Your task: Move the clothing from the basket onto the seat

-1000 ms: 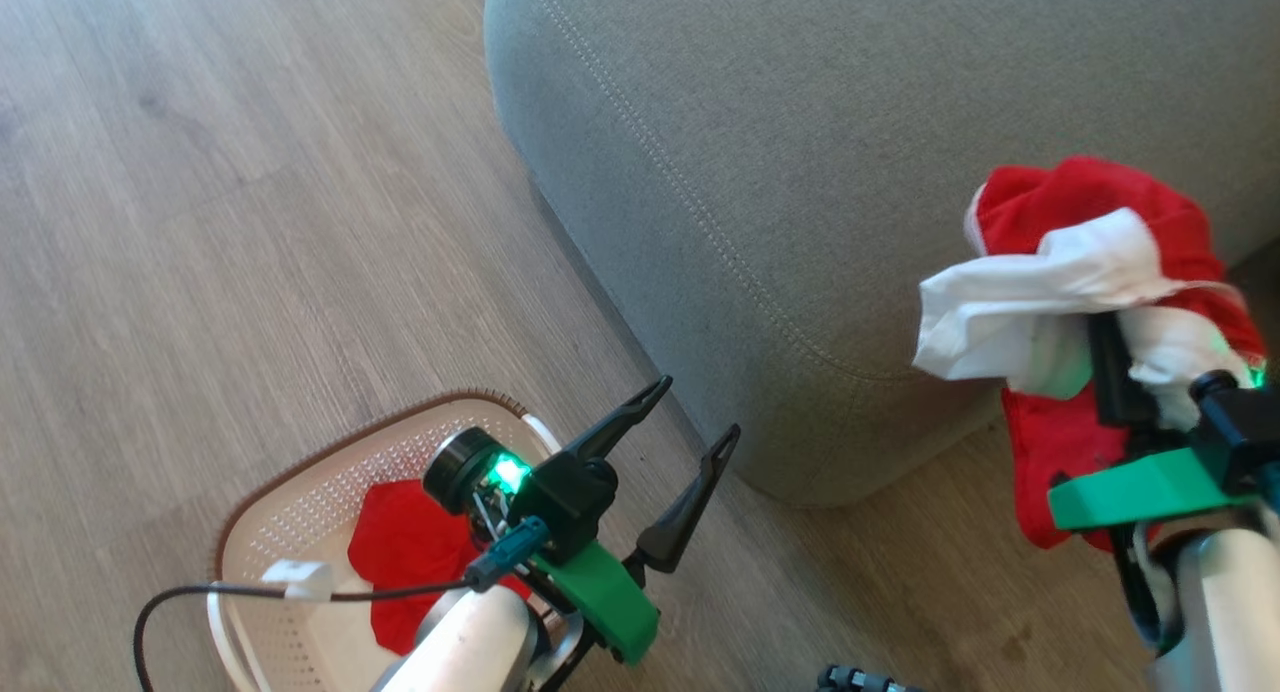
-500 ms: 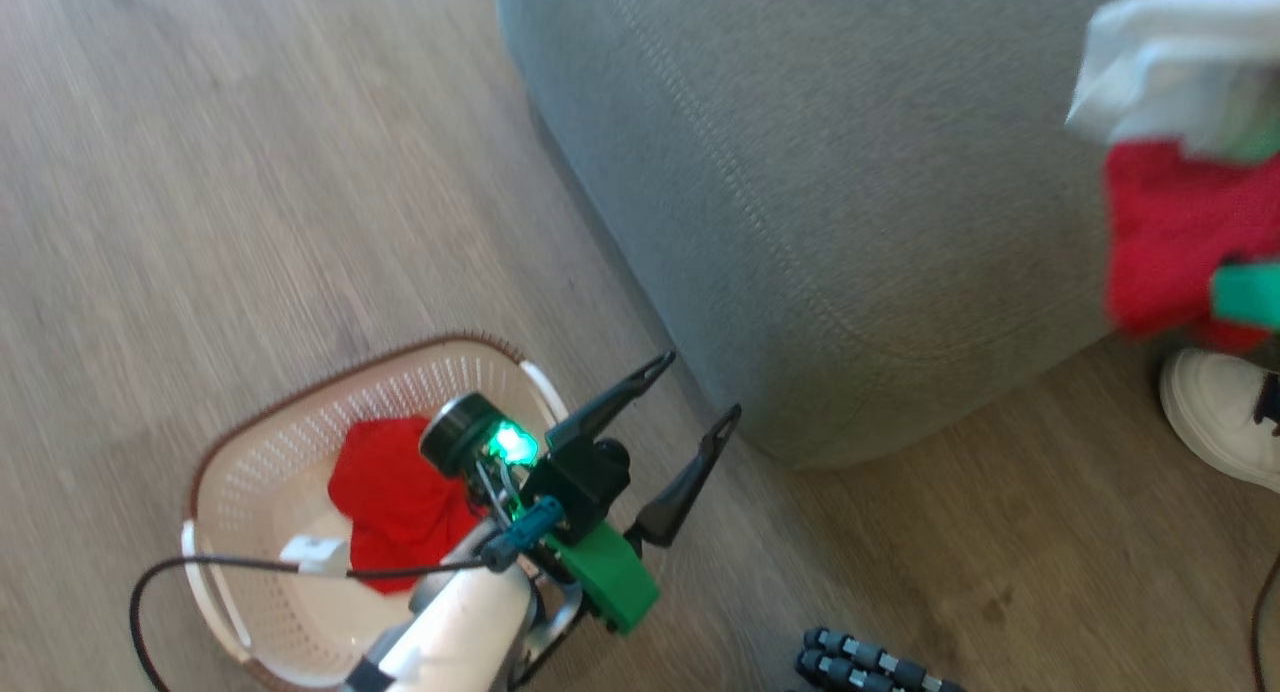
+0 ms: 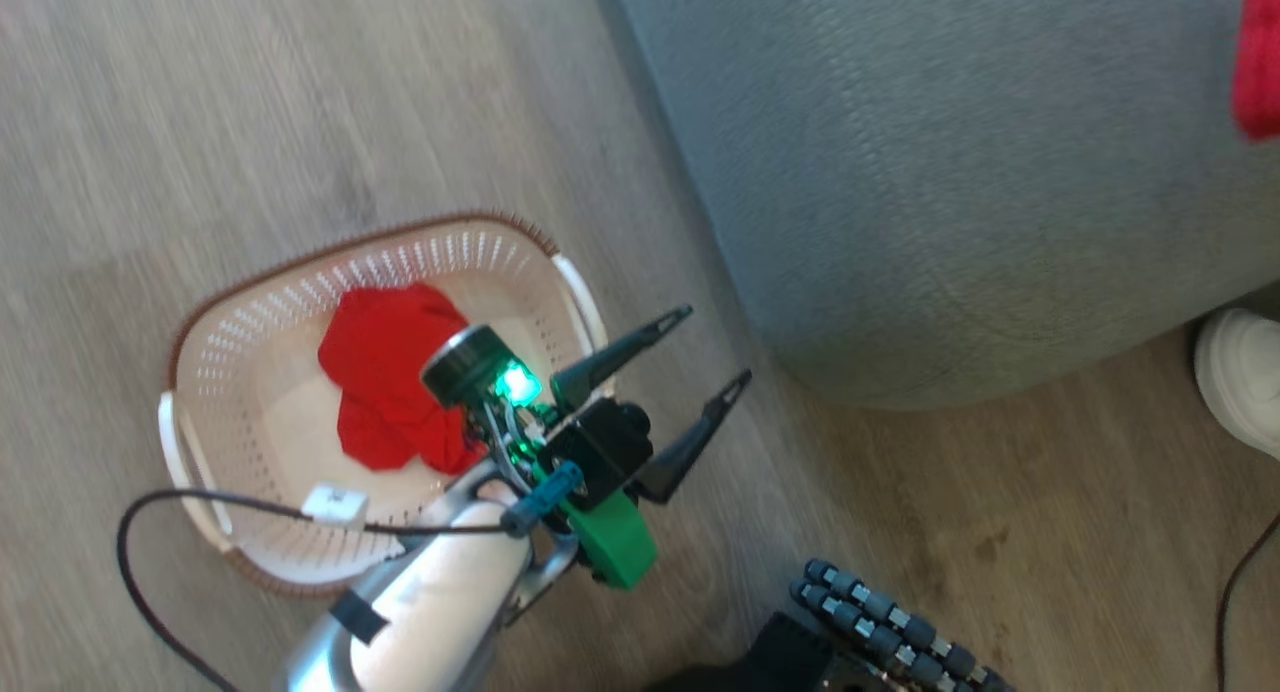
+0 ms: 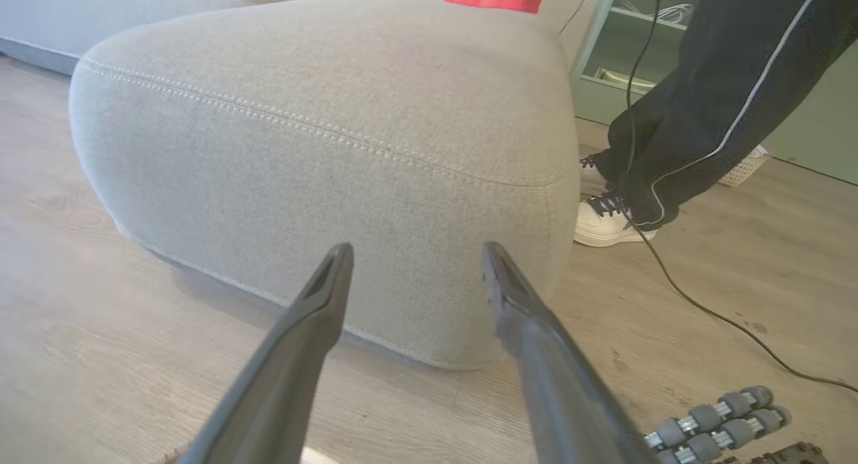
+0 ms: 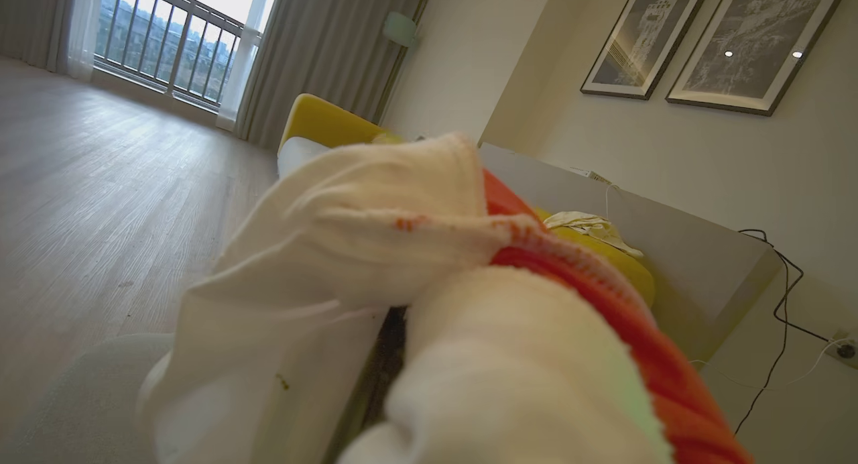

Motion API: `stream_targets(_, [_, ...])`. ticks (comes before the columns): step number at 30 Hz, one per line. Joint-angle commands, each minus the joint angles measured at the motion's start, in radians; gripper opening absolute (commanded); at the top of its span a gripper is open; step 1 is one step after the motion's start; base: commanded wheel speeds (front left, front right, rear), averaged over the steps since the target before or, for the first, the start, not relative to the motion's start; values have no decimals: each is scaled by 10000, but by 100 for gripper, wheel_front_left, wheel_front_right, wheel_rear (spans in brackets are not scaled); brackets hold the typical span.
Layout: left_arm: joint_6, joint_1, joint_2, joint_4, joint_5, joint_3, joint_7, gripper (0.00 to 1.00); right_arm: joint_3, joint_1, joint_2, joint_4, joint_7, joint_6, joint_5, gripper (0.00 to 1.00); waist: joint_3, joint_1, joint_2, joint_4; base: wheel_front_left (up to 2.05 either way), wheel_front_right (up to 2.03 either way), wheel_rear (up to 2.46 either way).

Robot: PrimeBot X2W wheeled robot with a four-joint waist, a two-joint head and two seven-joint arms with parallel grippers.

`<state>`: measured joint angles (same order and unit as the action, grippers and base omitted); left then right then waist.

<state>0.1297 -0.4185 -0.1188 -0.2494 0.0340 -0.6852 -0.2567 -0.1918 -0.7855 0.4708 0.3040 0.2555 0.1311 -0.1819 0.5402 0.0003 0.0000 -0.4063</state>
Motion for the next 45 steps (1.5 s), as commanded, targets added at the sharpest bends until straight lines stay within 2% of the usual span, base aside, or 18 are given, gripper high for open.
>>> stream_targets(1, [8, -355, -45, 342, -85, 185, -51, 100, 11, -569, 681, 407, 63, -4, -160, 0, 753, -3, 0, 472, 0, 0, 0])
stream_targets(7, [-21, -591, -33, 478, -160, 226, -51, 100, -60, -1739, 1039, 2472, 63, -4, -643, 0, 1313, -3, 0, 1056, 0, 0, 0])
stream_targets(9, [-23, -611, -31, 482, -168, 214, -51, 100, 134, -1835, 1146, 2781, 63, -4, -562, 0, 1377, -3, 0, 1150, 0, 0, 0])
stream_targets(11, [-21, -677, -52, 465, -245, 121, -51, 100, 820, -1990, 1475, 3223, 63, -4, -228, 0, 1487, -3, 0, 1359, 0, 0, 0])
stream_targets(16, [-168, -799, -48, 552, -292, 144, -51, 100, 542, -2758, 1593, 3973, 63, -4, -330, 0, 1791, -3, 0, 1713, 0, 0, 0])
stream_targets(22, [-231, -880, -34, 633, -333, 28, -51, 100, -531, -3275, 1265, 4174, 63, -4, -315, 0, 2106, -3, 0, 1971, 0, 0, 0])
stream_targets(27, [-294, -978, 10, 664, -298, 3, -51, 100, -344, -3132, 989, 5006, 63, -4, -115, 0, 2260, -3, 0, 2092, 0, 0, 0])
stream_targets(31, [-321, -1036, 39, 693, -304, -61, -51, 100, 118, -3278, 879, 6478, 63, -4, -468, 0, 2349, -3, 0, 2152, 0, 0, 0])
stream_targets(36, [-357, -1053, -5, 696, -281, -101, -51, 100, 670, -3689, 859, 7654, 63, -4, -967, 0, 2402, -3, 0, 2119, 0, 0, 0])
stream_targets(37, [-356, -1060, -26, 686, -276, -98, -51, 100, 751, -3732, 891, 7618, 63, -4, -992, 31, 2407, -3, 0, 2098, 0, 0, 0])
stream_targets(38, [-355, -1074, -45, 678, -273, -96, -51, 100, 748, -3762, 879, 7618, 63, -4, -1087, 100, 2406, -3, 0, 2079, 0, 0, 0])
stream_targets(45, [-361, -1074, 36, 631, -202, -185, -51, 100, 1270, -3660, 806, 8063, 63, -4, -1673, 100, 1946, -3, 0, 2069, 0, 0, 0])
